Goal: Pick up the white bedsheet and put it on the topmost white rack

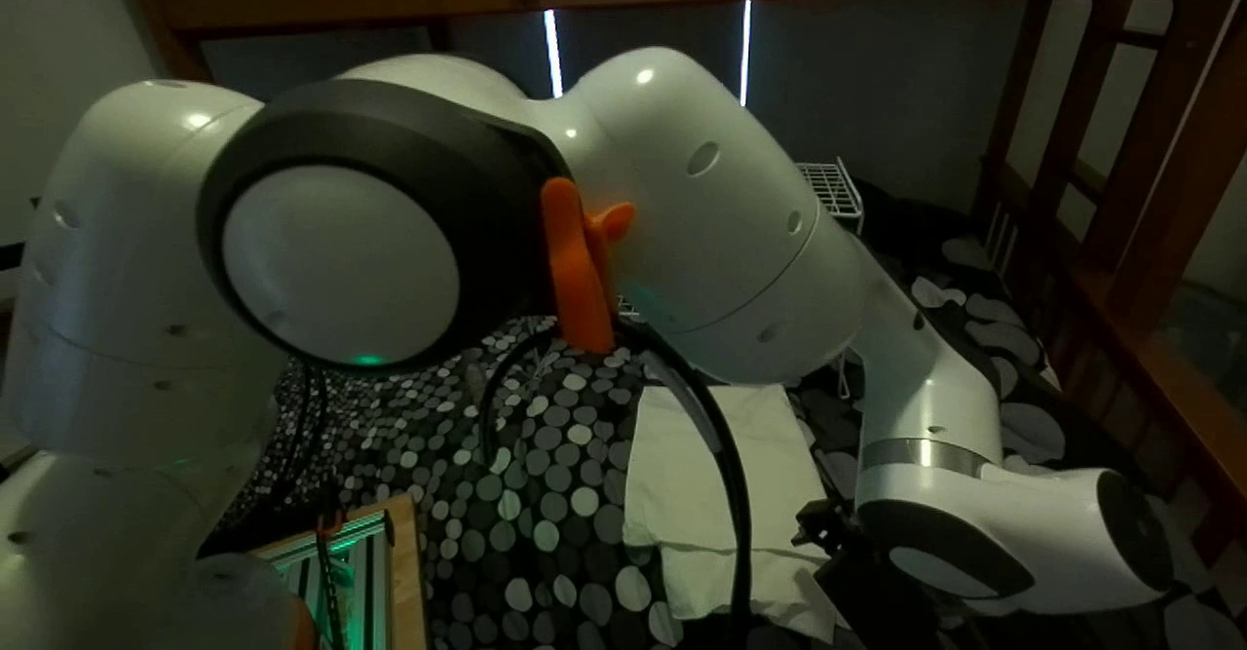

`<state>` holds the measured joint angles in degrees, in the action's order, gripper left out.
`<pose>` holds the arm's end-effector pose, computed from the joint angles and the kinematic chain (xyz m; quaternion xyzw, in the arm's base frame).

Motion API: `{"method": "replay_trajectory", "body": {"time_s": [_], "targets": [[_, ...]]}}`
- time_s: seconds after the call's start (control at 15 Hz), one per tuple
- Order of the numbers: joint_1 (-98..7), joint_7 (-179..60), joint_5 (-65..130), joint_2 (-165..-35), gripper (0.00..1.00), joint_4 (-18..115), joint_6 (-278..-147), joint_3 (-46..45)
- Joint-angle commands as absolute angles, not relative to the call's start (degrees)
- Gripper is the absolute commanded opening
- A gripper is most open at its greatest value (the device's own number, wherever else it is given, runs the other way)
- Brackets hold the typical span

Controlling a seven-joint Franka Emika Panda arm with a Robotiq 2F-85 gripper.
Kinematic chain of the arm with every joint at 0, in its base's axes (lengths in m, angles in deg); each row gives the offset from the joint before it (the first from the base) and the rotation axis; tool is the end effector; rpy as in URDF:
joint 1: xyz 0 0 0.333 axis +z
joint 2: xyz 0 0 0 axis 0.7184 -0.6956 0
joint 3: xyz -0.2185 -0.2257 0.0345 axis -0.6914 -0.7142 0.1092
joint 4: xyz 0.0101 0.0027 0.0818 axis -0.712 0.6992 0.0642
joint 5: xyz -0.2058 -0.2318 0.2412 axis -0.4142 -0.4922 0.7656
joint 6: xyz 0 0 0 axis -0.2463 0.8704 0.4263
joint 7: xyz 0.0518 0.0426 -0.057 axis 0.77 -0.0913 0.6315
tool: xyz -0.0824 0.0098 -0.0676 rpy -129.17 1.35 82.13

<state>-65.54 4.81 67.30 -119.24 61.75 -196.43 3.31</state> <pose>0.5753 -0.1806 0.1675 -0.9472 -0.1573 0.0118 0.2792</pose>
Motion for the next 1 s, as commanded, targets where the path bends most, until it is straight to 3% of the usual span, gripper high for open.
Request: {"method": "replay_trajectory", "body": {"time_s": [0.0,0.93], "targets": [[-67.63,9.66,71.18,-122.11,1.0,59.26,-198.52,6.21],[-67.79,8.69,70.76,-133.31,1.0,47.74,-193.5,8.55]]}}
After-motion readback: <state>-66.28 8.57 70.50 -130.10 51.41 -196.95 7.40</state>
